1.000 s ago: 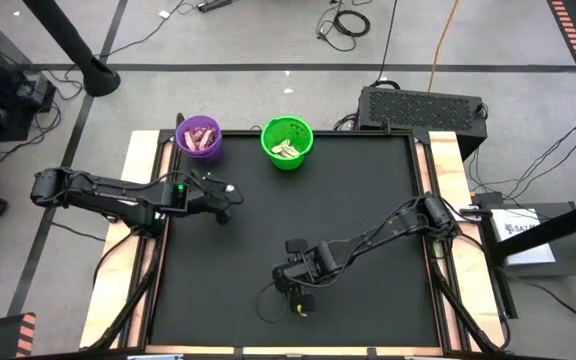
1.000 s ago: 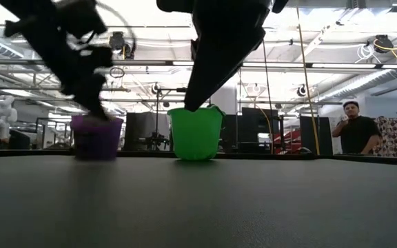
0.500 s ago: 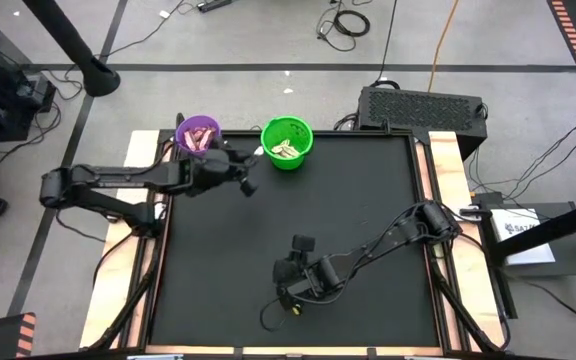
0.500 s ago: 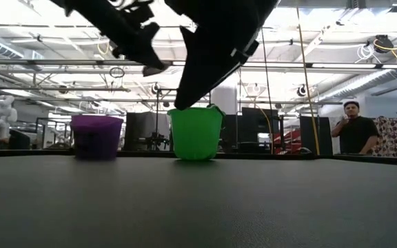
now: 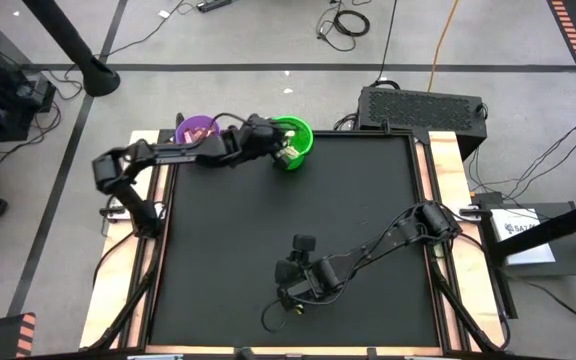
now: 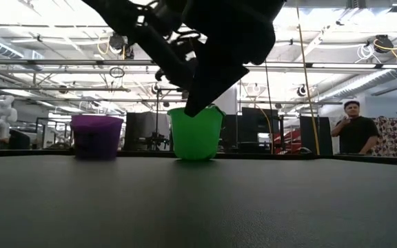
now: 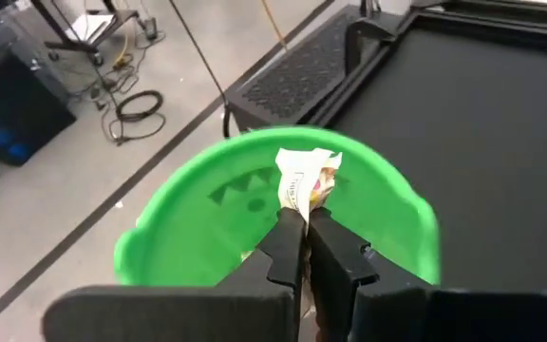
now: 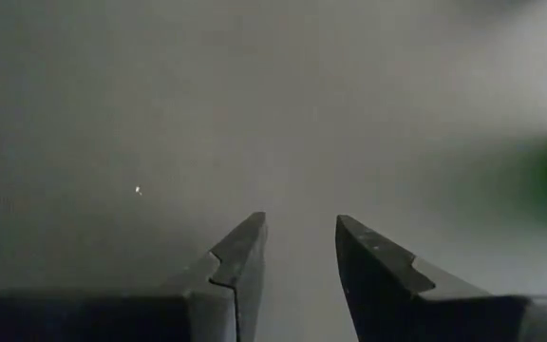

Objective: Sort candy by brand, put in halloween buckets
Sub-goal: Put the white chocolate bar into the green bucket, then return to Home Position

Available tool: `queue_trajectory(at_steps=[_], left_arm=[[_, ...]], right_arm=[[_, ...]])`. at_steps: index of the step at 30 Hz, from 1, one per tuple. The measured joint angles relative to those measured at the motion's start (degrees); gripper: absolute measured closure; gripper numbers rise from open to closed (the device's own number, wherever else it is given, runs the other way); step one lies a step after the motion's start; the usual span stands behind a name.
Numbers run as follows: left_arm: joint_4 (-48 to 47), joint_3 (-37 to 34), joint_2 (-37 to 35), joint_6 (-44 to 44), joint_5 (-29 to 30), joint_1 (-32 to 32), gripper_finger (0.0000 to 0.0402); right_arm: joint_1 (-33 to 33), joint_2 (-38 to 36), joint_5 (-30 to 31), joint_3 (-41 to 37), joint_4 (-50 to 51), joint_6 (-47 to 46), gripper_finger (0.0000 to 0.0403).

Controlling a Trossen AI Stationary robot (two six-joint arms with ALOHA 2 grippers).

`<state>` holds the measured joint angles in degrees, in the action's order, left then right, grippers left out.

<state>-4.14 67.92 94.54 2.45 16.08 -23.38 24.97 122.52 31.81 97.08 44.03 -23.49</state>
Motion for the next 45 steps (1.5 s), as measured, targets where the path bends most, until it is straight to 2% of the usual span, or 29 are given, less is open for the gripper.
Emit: queue_trajectory(at_steps=[6,14,19,24,28,35,41,45], left_arm=[[-0.2,4.1,4.8,-0.1,0.1,-1.9,0.0384],[-0.9,4.2,4.7,1.8,0.9,-2.1,0.0373],[-3.2,4.2,3.7,5.8,1.9,-1.2,0.0316],[-5.6,4.2,2.8,5.9,8.2,-0.5,0.0244],[-8.7,4.2,0.7,5.5,9.3,-0.1,0.0213],[-13.6,4.2,-6.6,5.8,5.5,1.4,0.0207],[-21.9,3.8,-15.6,5.4,-5.3,1.4,0.0207],[-22.9,0.1,-23.6,3.9,-10.6,1.4,0.0207]], right_arm=[[0.7,0.0,-0.1,0.0,0.8,-0.7,0.0282],[1.4,0.0,0.1,0.0,1.3,-1.4,0.0282],[1.4,0.0,2.2,0.0,1.1,-1.4,0.0282],[1.3,0.0,2.8,0.0,1.1,-1.4,0.0282],[1.2,0.0,2.8,0.0,1.3,-0.3,0.0282],[0.0,-0.1,1.8,0.0,2.1,5.8,0.0282],[-1.3,-3.3,-0.6,0.0,7.3,8.4,0.0282],[-1.4,-7.6,-0.6,0.0,11.2,8.9,0.0282]])
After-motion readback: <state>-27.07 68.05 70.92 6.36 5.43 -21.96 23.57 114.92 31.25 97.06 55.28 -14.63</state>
